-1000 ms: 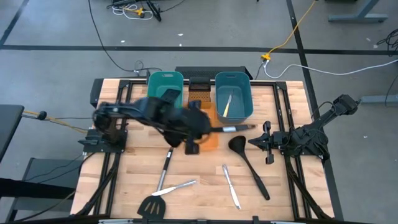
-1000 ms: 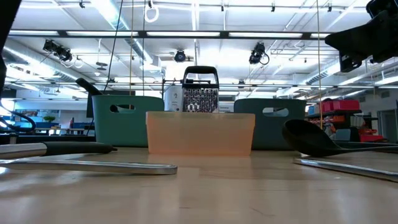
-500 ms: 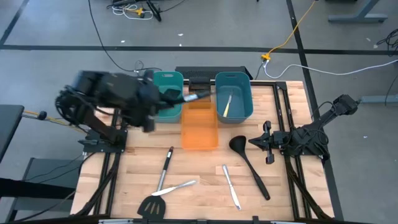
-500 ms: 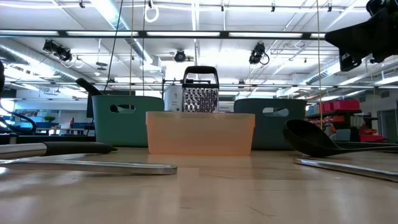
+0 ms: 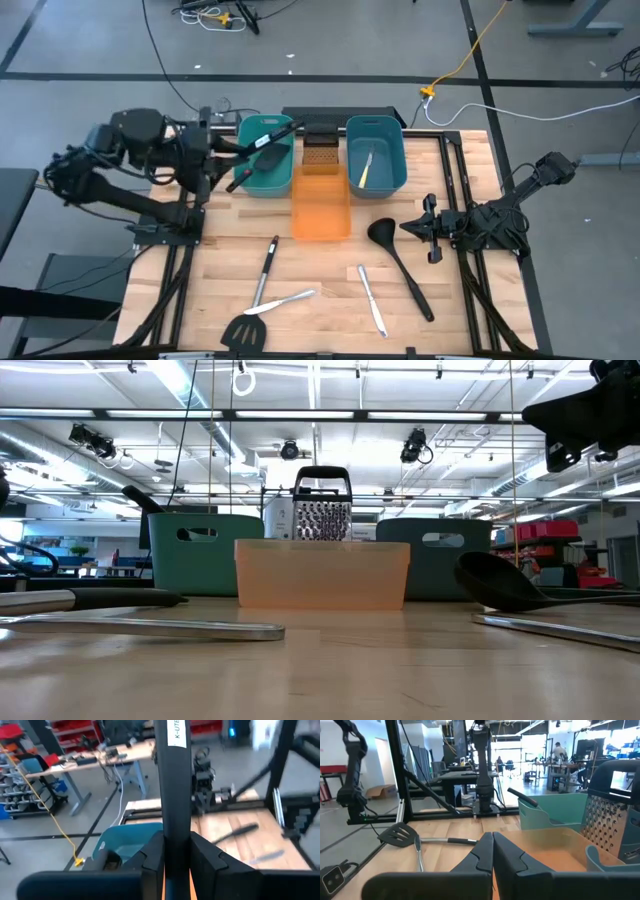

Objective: Pick & Place Kitchen Items
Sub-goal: Put the left black ladle into the orange bin

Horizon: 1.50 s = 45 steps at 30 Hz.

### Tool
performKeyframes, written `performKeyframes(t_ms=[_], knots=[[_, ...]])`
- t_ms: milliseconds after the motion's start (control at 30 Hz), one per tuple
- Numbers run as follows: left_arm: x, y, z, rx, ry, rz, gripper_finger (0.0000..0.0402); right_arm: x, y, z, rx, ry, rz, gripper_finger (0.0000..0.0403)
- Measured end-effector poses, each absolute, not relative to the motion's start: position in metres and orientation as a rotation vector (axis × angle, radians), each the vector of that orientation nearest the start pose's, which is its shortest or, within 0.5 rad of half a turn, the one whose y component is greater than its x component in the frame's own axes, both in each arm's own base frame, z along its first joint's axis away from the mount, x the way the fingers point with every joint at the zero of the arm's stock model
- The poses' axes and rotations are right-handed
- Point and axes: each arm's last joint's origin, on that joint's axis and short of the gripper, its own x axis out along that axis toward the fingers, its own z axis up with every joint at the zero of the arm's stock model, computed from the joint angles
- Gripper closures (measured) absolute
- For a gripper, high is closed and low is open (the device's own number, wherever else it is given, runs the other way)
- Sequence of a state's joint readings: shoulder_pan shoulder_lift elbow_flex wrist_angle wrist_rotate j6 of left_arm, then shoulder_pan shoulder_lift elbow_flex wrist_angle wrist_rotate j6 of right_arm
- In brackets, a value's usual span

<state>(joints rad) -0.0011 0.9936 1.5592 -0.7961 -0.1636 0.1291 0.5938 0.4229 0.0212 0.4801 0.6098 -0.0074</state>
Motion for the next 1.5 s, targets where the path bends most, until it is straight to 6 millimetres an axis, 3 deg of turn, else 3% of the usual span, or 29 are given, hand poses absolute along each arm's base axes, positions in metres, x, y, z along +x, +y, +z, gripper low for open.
performKeyframes(t_ms=[333,533,667,833,1033,1300,1500], knots=[[0.140,0.006,0.364,0.005,0.053,0.147,0.0334,0.108,0.053,0.179,0.043,-0.070,-0.016,0.0395],[0.130,0.006,0.320,-0.040,-0.074,0.141,0.0334,0.108,0.053,0.179,0.046,-0.070,-0.016,0.0395],[0.135,0.007,0.300,-0.107,-0.137,0.181,0.0334,0.108,0.053,0.179,0.047,-0.070,-0.016,0.0394],[0.162,0.004,0.289,-0.207,-0.243,0.245,0.0334,0.108,0.053,0.179,0.047,-0.070,-0.018,0.0392],[0.218,0.001,0.284,-0.229,-0.057,0.274,0.0334,0.108,0.053,0.179,0.048,-0.071,-0.019,0.0392],[0.284,0.002,0.276,-0.339,0.027,0.357,0.0334,0.108,0.053,0.180,0.059,-0.074,-0.018,0.0392],[0.315,0.005,0.237,-0.425,0.105,0.566,0.0334,0.108,0.053,0.179,0.053,-0.072,-0.019,0.0392]])
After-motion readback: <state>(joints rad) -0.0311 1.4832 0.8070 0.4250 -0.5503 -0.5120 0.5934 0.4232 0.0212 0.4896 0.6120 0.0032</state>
